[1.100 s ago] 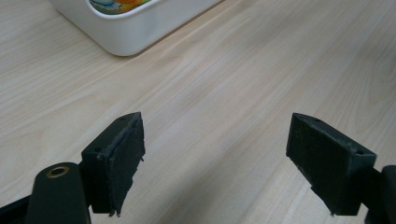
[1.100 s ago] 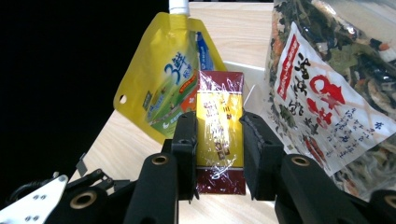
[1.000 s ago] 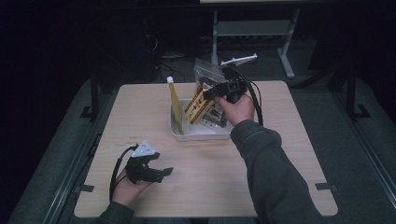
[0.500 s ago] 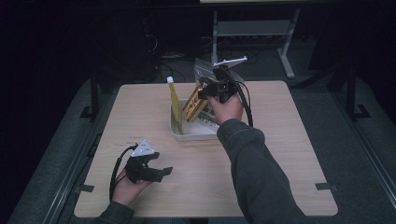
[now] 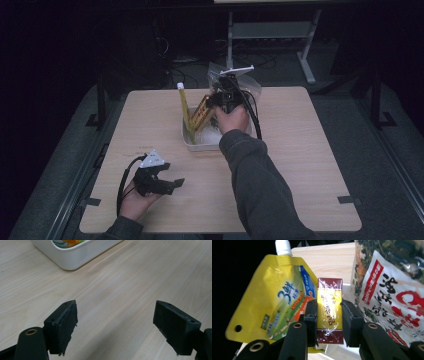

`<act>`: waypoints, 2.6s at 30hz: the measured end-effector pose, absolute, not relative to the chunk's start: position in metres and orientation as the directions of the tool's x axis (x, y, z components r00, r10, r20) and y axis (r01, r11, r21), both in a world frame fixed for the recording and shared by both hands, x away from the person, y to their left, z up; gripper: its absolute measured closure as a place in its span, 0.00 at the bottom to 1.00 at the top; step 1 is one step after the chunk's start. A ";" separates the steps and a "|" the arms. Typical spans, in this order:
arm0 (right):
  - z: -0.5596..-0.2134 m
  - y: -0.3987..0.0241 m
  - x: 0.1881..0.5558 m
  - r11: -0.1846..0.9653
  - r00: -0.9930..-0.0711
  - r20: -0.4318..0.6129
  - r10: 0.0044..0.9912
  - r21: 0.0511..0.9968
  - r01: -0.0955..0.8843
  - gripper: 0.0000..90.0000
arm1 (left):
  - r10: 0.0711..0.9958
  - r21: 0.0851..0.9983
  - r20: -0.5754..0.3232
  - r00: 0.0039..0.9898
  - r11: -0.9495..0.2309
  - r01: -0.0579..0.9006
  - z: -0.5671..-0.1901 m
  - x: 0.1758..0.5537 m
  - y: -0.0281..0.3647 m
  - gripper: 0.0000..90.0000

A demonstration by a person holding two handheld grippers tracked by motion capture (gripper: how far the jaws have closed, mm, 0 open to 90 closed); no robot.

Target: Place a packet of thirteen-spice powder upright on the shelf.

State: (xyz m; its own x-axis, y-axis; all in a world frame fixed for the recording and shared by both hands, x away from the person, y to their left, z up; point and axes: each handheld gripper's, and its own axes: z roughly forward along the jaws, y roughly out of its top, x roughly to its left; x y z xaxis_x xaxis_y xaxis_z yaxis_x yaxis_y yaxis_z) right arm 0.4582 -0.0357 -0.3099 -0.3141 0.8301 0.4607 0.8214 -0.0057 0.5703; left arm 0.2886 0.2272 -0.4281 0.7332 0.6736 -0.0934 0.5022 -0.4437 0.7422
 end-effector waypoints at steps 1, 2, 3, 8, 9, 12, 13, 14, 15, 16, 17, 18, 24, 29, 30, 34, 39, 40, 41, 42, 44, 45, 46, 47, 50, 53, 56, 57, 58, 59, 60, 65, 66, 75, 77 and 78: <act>-0.312 -0.036 0.458 -0.010 -0.311 0.462 0.830 0.571 0.821 0.75 | 0.673 0.742 -0.094 0.734 -0.444 0.502 -0.428 0.289 0.227 0.21; -0.313 -0.036 0.458 -0.016 -0.307 0.465 0.830 0.569 0.822 0.75 | 0.673 0.741 -0.095 0.734 -0.444 0.503 -0.428 0.288 0.227 0.21; -0.315 -0.036 0.458 -0.019 -0.302 0.468 0.831 0.566 0.824 0.75 | 0.672 0.740 -0.095 0.734 -0.445 0.504 -0.428 0.289 0.227 0.21; -0.322 -0.038 0.458 -0.036 -0.286 0.476 0.832 0.560 0.828 0.75 | 0.671 0.741 -0.091 0.736 -0.448 0.499 -0.428 0.288 0.226 0.21; -0.324 -0.038 0.457 -0.041 -0.283 0.479 0.831 0.559 0.828 0.75 | 0.670 0.741 -0.090 0.737 -0.449 0.499 -0.428 0.288 0.226 0.21; -0.325 -0.037 0.456 -0.045 -0.278 0.476 0.835 0.562 0.826 0.75 | 0.671 0.741 -0.093 0.736 -0.447 0.501 -0.429 0.288 0.226 0.21; -0.325 -0.037 0.456 -0.044 -0.278 0.474 0.836 0.563 0.825 0.74 | 0.671 0.742 -0.094 0.736 -0.446 0.501 -0.429 0.288 0.226 0.21; -0.325 -0.036 0.456 -0.045 -0.277 0.473 0.836 0.562 0.826 0.74 | 0.671 0.742 -0.094 0.736 -0.446 0.501 -0.428 0.288 0.226 0.21; -0.325 -0.036 0.455 -0.044 -0.277 0.473 0.837 0.561 0.826 0.74 | 0.671 0.742 -0.095 0.735 -0.444 0.501 -0.428 0.288 0.227 0.21; -0.325 -0.035 0.455 -0.040 -0.281 0.470 0.837 0.564 0.825 0.73 | 0.671 0.743 -0.095 0.735 -0.444 0.501 -0.428 0.288 0.227 0.21; -0.325 -0.035 0.454 -0.036 -0.284 0.473 0.834 0.561 0.827 0.72 | 0.672 0.743 -0.095 0.734 -0.443 0.501 -0.428 0.288 0.227 0.21; -0.325 -0.035 0.454 -0.033 -0.286 0.475 0.832 0.558 0.829 0.71 | 0.672 0.743 -0.094 0.735 -0.443 0.501 -0.428 0.288 0.227 0.21; -0.325 -0.038 0.447 -0.029 -0.296 0.478 0.827 0.561 0.827 0.67 | 0.666 0.739 -0.091 0.740 -0.453 0.499 -0.429 0.287 0.225 0.21; -0.326 -0.041 0.442 -0.023 -0.304 0.483 0.822 0.561 0.828 0.68 | 0.665 0.739 -0.089 0.742 -0.455 0.497 -0.428 0.286 0.223 0.21; -0.325 -0.041 0.441 -0.022 -0.303 0.481 0.823 0.560 0.828 0.69 | 0.664 0.739 -0.090 0.742 -0.455 0.497 -0.428 0.285 0.223 0.21; -0.324 -0.040 0.439 -0.022 -0.313 0.488 0.815 0.566 0.824 0.66 | 0.664 0.740 -0.088 0.742 -0.455 0.496 -0.429 0.285 0.222 0.21; -0.323 -0.040 0.437 -0.014 -0.321 0.485 0.814 0.568 0.823 0.65 | 0.664 0.741 -0.090 0.742 -0.453 0.496 -0.428 0.285 0.223 0.21; -0.323 -0.040 0.436 -0.013 -0.323 0.485 0.813 0.568 0.823 0.65 | 0.664 0.742 -0.091 0.742 -0.452 0.496 -0.428 0.285 0.223 0.22; -0.323 -0.040 0.436 -0.011 -0.325 0.485 0.812 0.569 0.822 0.64 | 0.664 0.742 -0.091 0.742 -0.452 0.495 -0.428 0.285 0.223 0.21; -0.323 -0.040 0.435 -0.010 -0.325 0.485 0.812 0.568 0.823 0.65 | 0.664 0.742 -0.090 0.742 -0.452 0.495 -0.428 0.285 0.223 0.22; -0.322 -0.040 0.434 -0.005 -0.329 0.481 0.813 0.571 0.821 0.64 | 0.664 0.743 -0.088 0.743 -0.453 0.493 -0.427 0.284 0.222 0.22; -0.322 -0.040 0.434 -0.004 -0.332 0.483 0.810 0.572 0.820 0.64 | 0.663 0.742 -0.089 0.743 -0.454 0.493 -0.427 0.284 0.222 0.22; -0.322 -0.040 0.433 -0.003 -0.334 0.482 0.810 0.573 0.820 0.64 | 0.662 0.742 -0.089 0.745 -0.455 0.493 -0.428 0.284 0.221 0.22; -0.322 -0.039 0.433 -0.002 -0.336 0.482 0.809 0.574 0.819 0.64 | 0.661 0.741 -0.088 0.745 -0.456 0.492 -0.428 0.284 0.221 0.22; -0.323 -0.038 0.433 0.008 -0.342 0.480 0.808 0.572 0.820 0.66 | 0.662 0.740 -0.088 0.745 -0.457 0.493 -0.428 0.283 0.221 0.22; -0.325 -0.036 0.435 0.006 -0.347 0.491 0.799 0.571 0.821 0.65 | 0.663 0.740 -0.086 0.743 -0.457 0.494 -0.428 0.284 0.222 0.22; -0.327 -0.033 0.437 0.009 -0.351 0.494 0.796 0.569 0.823 0.66 | 0.666 0.740 -0.090 0.741 -0.453 0.497 -0.428 0.283 0.223 0.22; -0.328 -0.031 0.437 0.012 -0.354 0.496 0.793 0.568 0.823 0.66 | 0.666 0.740 -0.090 0.741 -0.453 0.497 -0.428 0.283 0.223 0.22; -0.328 -0.029 0.438 0.015 -0.358 0.497 0.790 0.568 0.823 0.66 | 0.666 0.740 -0.090 0.740 -0.453 0.497 -0.428 0.284 0.224 0.22; -0.329 -0.027 0.438 0.018 -0.362 0.499 0.787 0.567 0.823 0.66 | 0.666 0.740 -0.090 0.740 -0.453 0.497 -0.428 0.284 0.224 0.22; -0.329 -0.025 0.439 0.023 -0.365 0.497 0.787 0.568 0.823 0.66 | 0.667 0.740 -0.089 0.740 -0.452 0.497 -0.428 0.284 0.225 0.22; -0.328 -0.022 0.440 0.033 -0.374 0.499 0.781 0.566 0.824 0.65 | 0.670 0.743 -0.089 0.737 -0.449 0.497 -0.428 0.283 0.226 0.22; -0.328 -0.021 0.440 0.035 -0.376 0.498 0.781 0.567 0.823 0.65 | 0.670 0.743 -0.089 0.737 -0.448 0.497 -0.428 0.283 0.226 0.22; -0.326 -0.028 0.439 0.035 -0.385 0.513 0.767 0.566 0.824 0.61 | 0.671 0.741 -0.084 0.737 -0.452 0.497 -0.428 0.282 0.225 0.22; -0.326 -0.031 0.439 0.033 -0.387 0.521 0.761 0.564 0.825 0.60 | 0.671 0.740 -0.083 0.737 -0.453 0.497 -0.428 0.283 0.225 0.22; -0.327 -0.032 0.439 0.032 -0.389 0.524 0.758 0.565 0.824 0.59 | 0.671 0.740 -0.084 0.737 -0.454 0.497 -0.428 0.283 0.225 0.22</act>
